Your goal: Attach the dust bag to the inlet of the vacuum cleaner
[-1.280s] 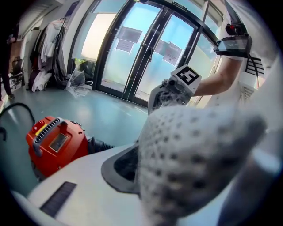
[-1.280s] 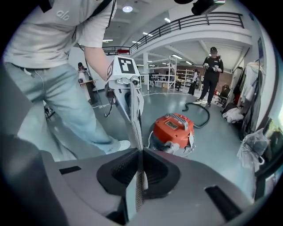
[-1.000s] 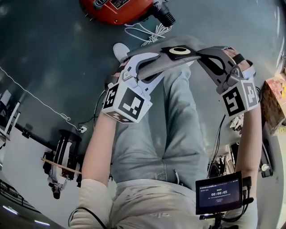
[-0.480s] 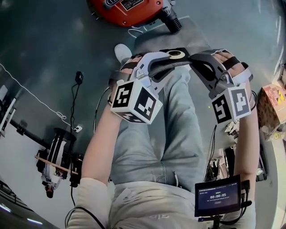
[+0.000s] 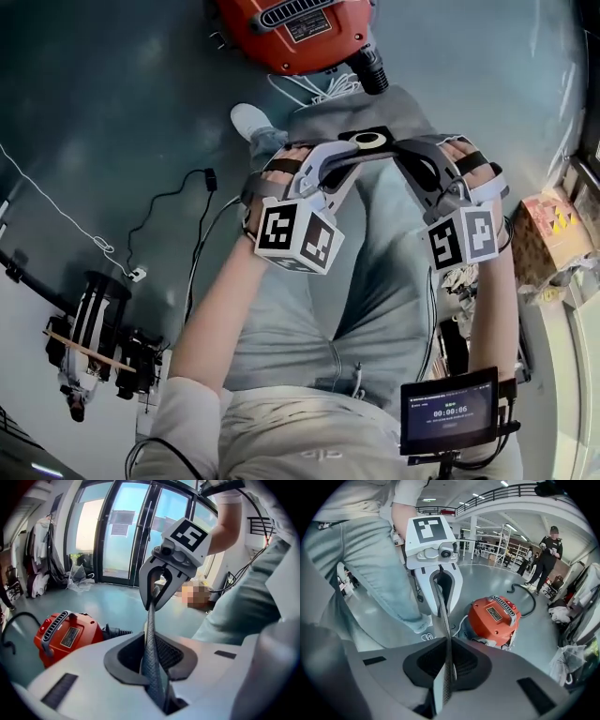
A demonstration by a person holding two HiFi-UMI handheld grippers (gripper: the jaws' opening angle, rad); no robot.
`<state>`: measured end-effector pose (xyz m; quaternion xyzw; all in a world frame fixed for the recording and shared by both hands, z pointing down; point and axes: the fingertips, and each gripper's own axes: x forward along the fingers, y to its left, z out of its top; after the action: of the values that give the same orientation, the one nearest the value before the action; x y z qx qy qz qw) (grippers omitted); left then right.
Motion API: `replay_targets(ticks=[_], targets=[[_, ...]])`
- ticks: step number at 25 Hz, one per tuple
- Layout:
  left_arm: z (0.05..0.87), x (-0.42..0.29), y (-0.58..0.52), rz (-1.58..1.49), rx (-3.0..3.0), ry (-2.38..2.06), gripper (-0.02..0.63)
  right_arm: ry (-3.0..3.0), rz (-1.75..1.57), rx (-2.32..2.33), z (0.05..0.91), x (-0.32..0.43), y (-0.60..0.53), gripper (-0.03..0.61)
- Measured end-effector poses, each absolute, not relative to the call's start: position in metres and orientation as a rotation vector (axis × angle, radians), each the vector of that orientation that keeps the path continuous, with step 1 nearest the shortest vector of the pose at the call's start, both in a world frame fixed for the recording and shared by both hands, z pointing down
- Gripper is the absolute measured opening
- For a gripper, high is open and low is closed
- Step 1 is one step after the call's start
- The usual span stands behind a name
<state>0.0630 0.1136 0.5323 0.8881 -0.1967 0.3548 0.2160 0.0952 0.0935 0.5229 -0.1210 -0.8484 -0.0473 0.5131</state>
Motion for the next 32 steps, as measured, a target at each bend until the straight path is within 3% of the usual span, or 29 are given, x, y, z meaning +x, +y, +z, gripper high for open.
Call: replay_targets(ticks=[7,17,27,32], targets=[[0.596,0.088,0.096,1.102,2.419,-0.725,0.035,-2.041,-0.118,-0.260,0.587,0.123,0.075,0.029],[0.615,0.051,0.074,1.179,2.346,-1.076,0.035,-2.051,-0.302,-0.238,0.611,0.082,0.046,0.031],[0.608,0.044,0.082,1.335,2.464,-1.007,0.037,-2.046,-0.391,-0.243,0.609,0.074,0.052,0.031],[0.614,0.053,0.075,1.385,2.586,-0.937,0.054,-2.039,-0.280,-0.138,0.622,0.086,0.050,0.031]])
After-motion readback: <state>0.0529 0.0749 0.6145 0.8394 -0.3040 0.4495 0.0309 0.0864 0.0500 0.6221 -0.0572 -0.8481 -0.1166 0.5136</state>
